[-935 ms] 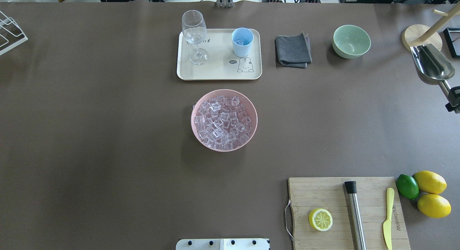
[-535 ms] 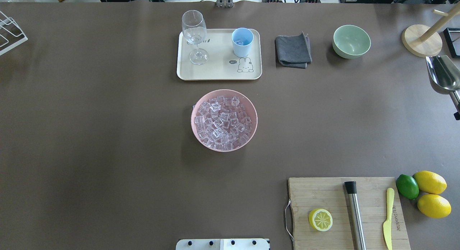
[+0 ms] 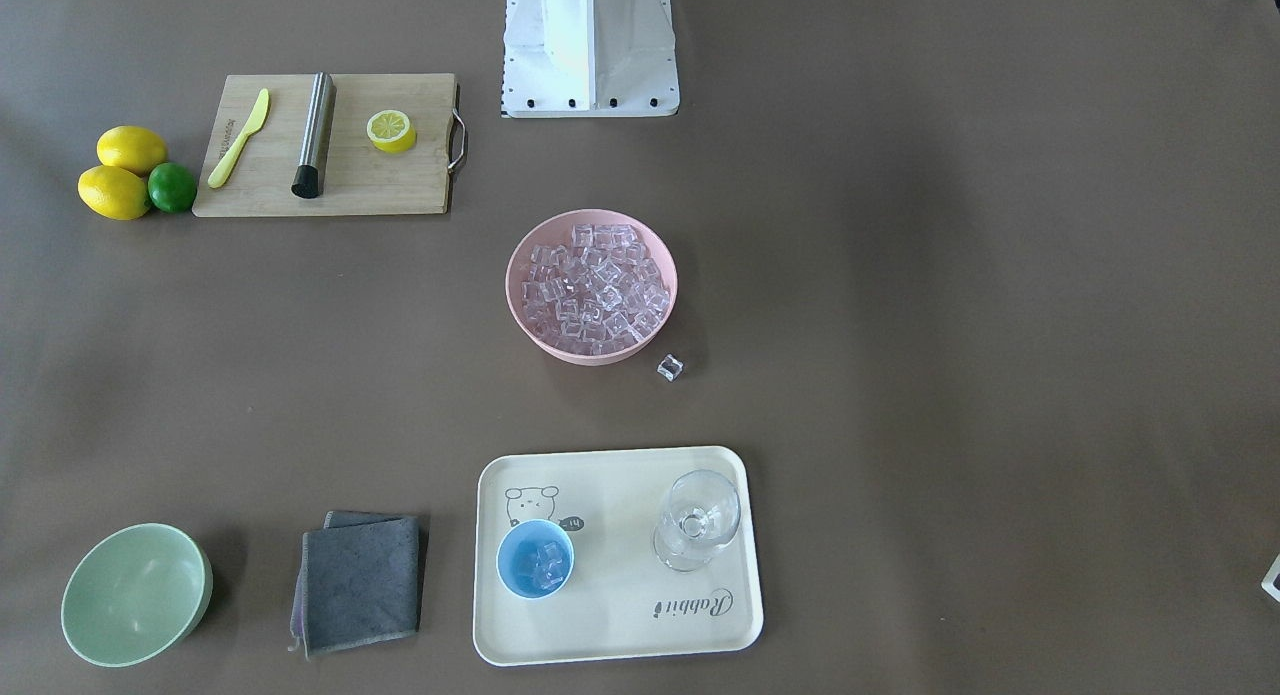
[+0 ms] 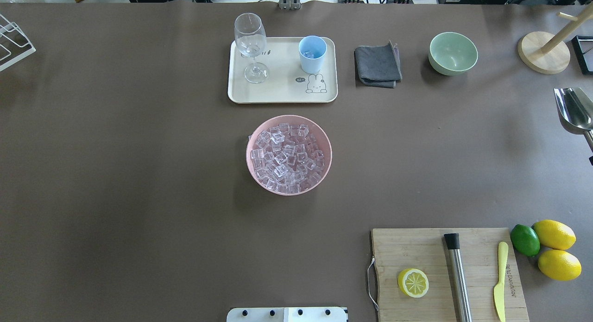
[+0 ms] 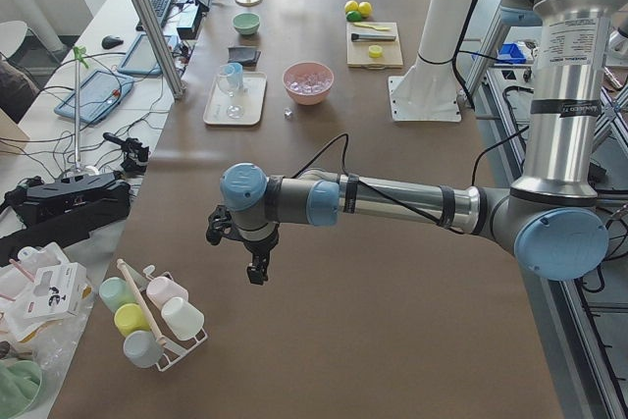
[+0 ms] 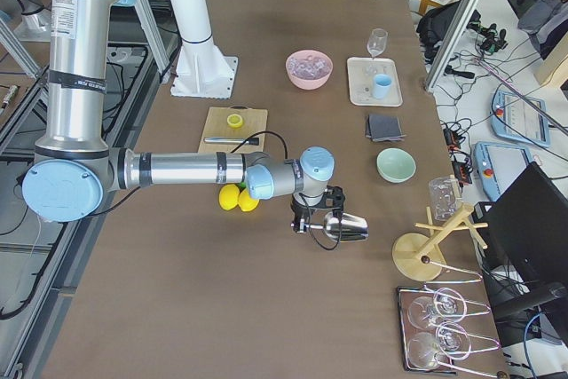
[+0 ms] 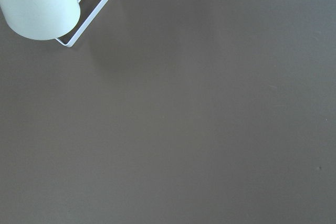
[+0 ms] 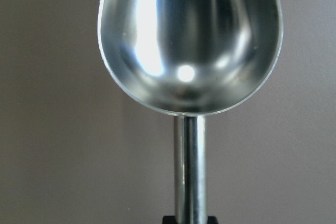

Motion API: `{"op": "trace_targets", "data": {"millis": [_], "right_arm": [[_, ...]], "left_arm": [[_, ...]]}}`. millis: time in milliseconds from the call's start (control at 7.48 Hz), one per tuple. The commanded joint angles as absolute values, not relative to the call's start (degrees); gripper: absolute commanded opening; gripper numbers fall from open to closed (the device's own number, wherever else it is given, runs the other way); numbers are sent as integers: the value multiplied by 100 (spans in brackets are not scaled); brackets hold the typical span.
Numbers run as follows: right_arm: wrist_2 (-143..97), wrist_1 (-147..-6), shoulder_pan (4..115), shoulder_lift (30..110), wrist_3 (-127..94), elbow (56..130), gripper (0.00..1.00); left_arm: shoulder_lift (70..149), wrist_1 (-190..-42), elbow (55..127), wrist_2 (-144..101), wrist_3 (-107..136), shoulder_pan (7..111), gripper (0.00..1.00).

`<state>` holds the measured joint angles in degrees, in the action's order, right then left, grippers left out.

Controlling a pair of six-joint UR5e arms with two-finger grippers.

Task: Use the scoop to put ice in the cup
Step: 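Carry the empty scoop back and set it down with the right gripper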

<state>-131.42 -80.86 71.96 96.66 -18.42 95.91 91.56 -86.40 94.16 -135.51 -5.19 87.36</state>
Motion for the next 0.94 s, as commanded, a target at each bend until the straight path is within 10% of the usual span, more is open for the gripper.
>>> {"op": "trace_targets", "data": {"millis": [0, 668, 802], "right_arm": [[-13157, -7631, 7163, 9677, -1854, 9221, 0], [-13157, -7567, 7066, 9668, -1854, 8939, 0], [-13244, -7576, 7066, 9659, -1863, 8930, 22]], "left_arm": [[9150, -8648, 9370, -13553, -527, 8736, 99], [9150, -8648, 9422, -13553, -519, 8763, 99], [9141, -8657, 9448, -13561, -519, 8798, 99]]}}
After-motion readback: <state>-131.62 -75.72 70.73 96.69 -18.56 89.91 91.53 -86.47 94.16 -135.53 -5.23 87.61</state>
